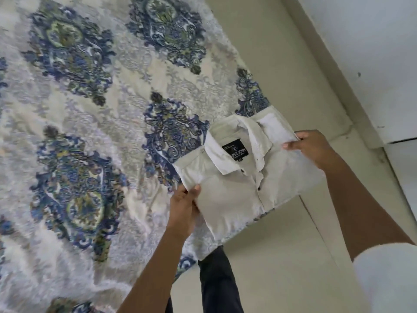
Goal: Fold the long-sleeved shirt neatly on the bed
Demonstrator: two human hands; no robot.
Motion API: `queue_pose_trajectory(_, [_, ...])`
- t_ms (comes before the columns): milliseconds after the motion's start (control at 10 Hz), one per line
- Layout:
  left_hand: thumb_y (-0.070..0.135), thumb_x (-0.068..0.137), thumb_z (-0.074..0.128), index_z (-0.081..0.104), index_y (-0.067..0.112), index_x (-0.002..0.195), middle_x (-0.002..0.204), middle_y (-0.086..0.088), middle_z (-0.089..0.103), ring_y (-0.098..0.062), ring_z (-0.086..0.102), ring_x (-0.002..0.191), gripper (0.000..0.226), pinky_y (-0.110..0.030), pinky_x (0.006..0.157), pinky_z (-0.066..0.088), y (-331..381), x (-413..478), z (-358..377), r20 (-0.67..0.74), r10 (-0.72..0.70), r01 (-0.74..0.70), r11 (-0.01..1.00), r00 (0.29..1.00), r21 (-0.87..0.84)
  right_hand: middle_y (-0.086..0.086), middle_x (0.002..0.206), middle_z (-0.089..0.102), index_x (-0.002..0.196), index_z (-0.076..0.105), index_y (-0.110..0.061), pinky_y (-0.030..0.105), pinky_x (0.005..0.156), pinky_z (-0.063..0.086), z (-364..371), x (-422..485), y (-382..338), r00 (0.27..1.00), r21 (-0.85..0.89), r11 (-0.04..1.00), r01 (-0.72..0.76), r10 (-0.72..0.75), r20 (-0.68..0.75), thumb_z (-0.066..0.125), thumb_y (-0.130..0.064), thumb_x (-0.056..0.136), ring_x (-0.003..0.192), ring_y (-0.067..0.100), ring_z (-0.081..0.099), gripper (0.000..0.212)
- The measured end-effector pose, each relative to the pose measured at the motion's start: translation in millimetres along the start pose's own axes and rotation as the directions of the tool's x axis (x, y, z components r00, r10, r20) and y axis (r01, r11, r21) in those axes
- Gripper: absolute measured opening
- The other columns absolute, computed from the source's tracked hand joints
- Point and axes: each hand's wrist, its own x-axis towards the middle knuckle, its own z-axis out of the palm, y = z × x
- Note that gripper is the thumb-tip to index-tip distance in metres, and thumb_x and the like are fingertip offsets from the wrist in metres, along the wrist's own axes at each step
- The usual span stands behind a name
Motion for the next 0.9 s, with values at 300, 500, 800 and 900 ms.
queue_pose_trajectory(300, [-0.001,0.088,0.054,0.06,0.012,0.101,0.092,-0.002,0.067,-0.02,0.063,0.082,0.02,-0.03,0.057,0.056,-48,15,19,-0.173,-0.06,0.064,0.998,0.983,0.016,0.002,0.066,0.055,0.068,0.058,-0.01,0.024,0.057,0.039,-13,32,61,0.99,-0.056,0.988,-0.14,0.142,0.02,0.074,-0.018,0.077,0.057,0.017,0.051,0.02])
queue_pose_trajectory(500, [0.014,0.089,0.059,0.061,0.018,0.093,0.085,-0.002,0.061,-0.023,0.058,0.075,0.006,-0.03,0.056,0.049,-30,39,17,-0.277,0.087,-0.047,0.988,0.957,0.148,0.005,0.085,0.061,0.094,0.065,-0.009,0.028,0.07,0.043,-9,39,60,0.999,-0.003,0.999,-0.05,0.05,0.014,0.069,-0.019,0.082,0.075,0.018,0.055,0.016])
queue_pose_trajectory(800, [0.012,0.091,0.054,0.056,0.012,0.112,0.106,-0.005,0.061,-0.017,0.057,0.074,0.021,-0.029,0.064,0.047,-2,38,27,-0.399,0.319,-0.033,0.814,0.86,0.58,0.013,0.11,0.06,0.112,0.061,-0.009,0.028,0.079,0.034,21,16,36,0.909,-0.216,0.976,-0.024,-0.069,-0.411,0.058,-0.016,0.085,0.111,0.03,0.048,0.029])
queue_pose_trajectory(900, [0.012,0.09,0.049,0.057,0.017,0.119,0.116,-0.018,0.058,-0.03,0.059,0.075,0.03,-0.04,0.062,0.047,19,27,15,-0.298,0.425,-0.049,0.638,0.855,0.769,0.013,0.11,0.061,0.108,0.063,-0.008,0.028,0.08,0.036,37,-11,14,0.894,-0.182,0.982,0.056,-0.13,-0.429,0.054,-0.011,0.085,0.11,0.029,0.05,0.025])
